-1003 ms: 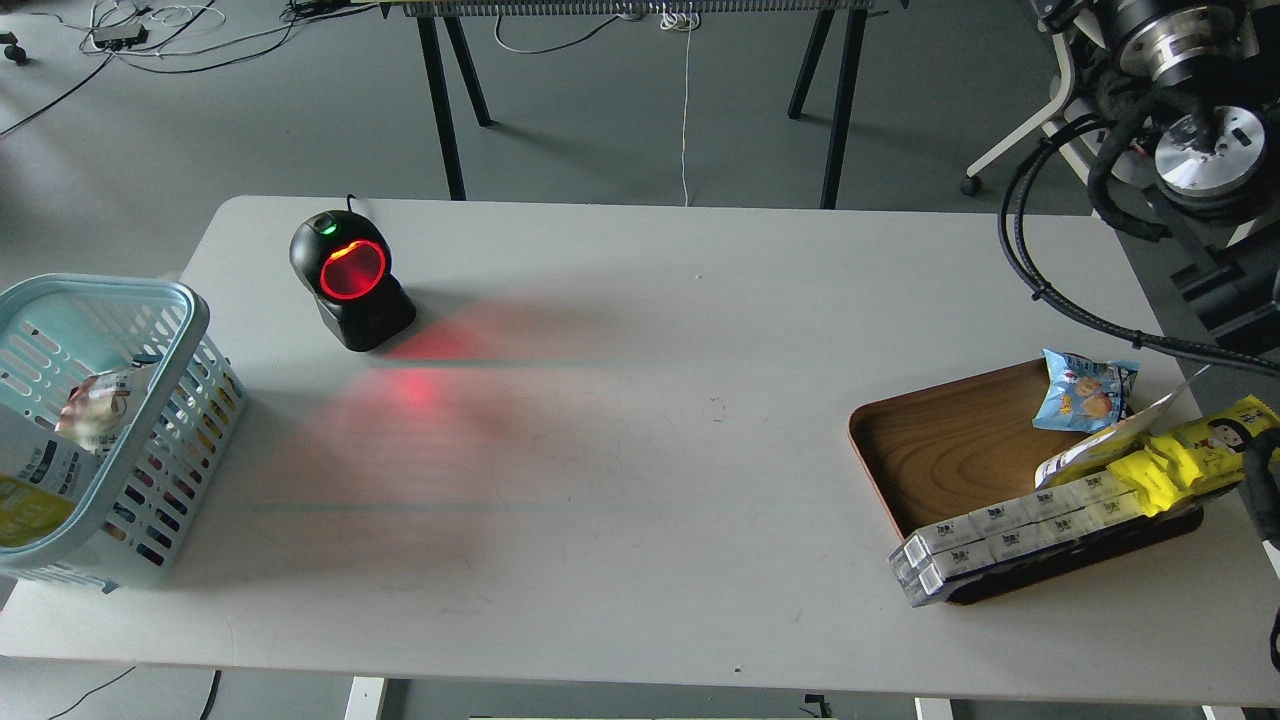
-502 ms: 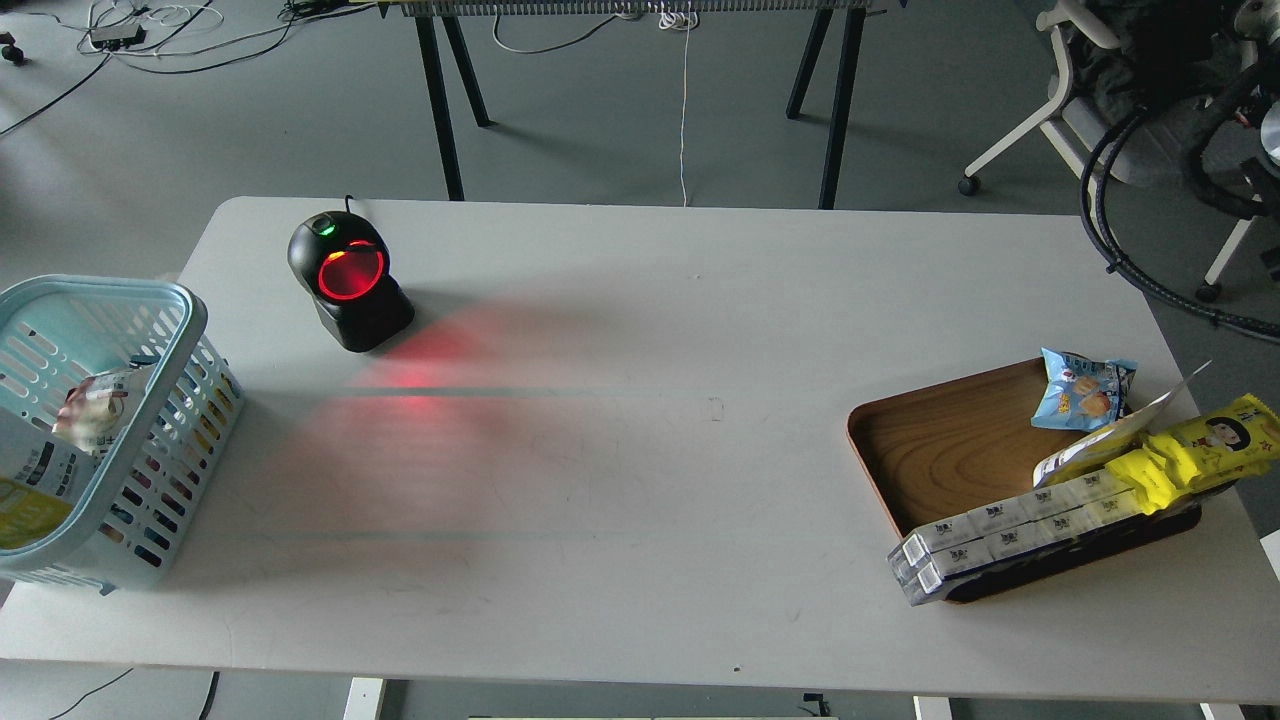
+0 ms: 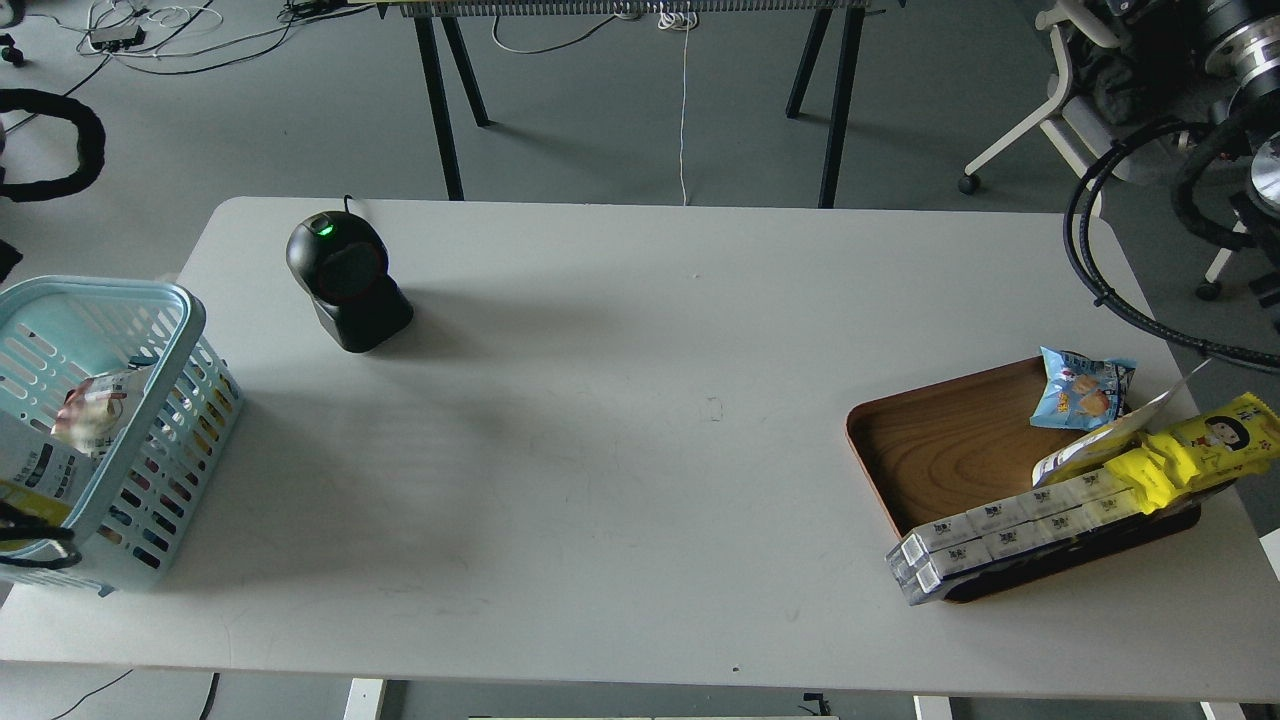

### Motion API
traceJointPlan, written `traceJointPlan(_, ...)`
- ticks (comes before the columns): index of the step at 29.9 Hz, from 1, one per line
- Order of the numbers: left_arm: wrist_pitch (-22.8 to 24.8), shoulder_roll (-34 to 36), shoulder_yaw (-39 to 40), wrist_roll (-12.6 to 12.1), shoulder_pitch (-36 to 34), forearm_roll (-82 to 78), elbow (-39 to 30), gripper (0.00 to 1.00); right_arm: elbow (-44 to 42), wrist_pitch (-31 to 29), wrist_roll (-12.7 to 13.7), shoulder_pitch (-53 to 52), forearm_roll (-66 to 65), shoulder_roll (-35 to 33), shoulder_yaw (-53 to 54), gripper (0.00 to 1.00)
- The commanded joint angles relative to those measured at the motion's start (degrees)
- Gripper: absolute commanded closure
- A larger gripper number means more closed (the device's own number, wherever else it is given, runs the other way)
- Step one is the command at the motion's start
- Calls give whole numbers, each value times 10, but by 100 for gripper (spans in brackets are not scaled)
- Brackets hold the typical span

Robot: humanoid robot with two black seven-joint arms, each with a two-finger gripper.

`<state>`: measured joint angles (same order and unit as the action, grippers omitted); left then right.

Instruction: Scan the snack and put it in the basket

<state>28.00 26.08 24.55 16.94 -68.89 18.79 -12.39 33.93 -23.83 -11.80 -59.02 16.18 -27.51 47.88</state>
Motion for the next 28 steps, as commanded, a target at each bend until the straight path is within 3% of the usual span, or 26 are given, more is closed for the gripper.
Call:
traceJointPlan(1,0,-44,29,-9,21,7,0,2,-20,-10,8,10,21,3,20,0)
traceJointPlan(5,0,-75,33,-9,41,16,-2,2,-57,-32,28,12,29,11,44,0)
traceJointPlan(12,0,-93,88,-16,72,31,-24,2,-69,-38,29,22,50,34,53,0)
traceJointPlan(20,0,-47,119,-16,123,31,-160,1,-70,-42,26,31,50,90,51,0)
traceJointPlan(28,0,-44,120,-11,124,31,-162,0,-71,-39,23,22,48,87,50,0)
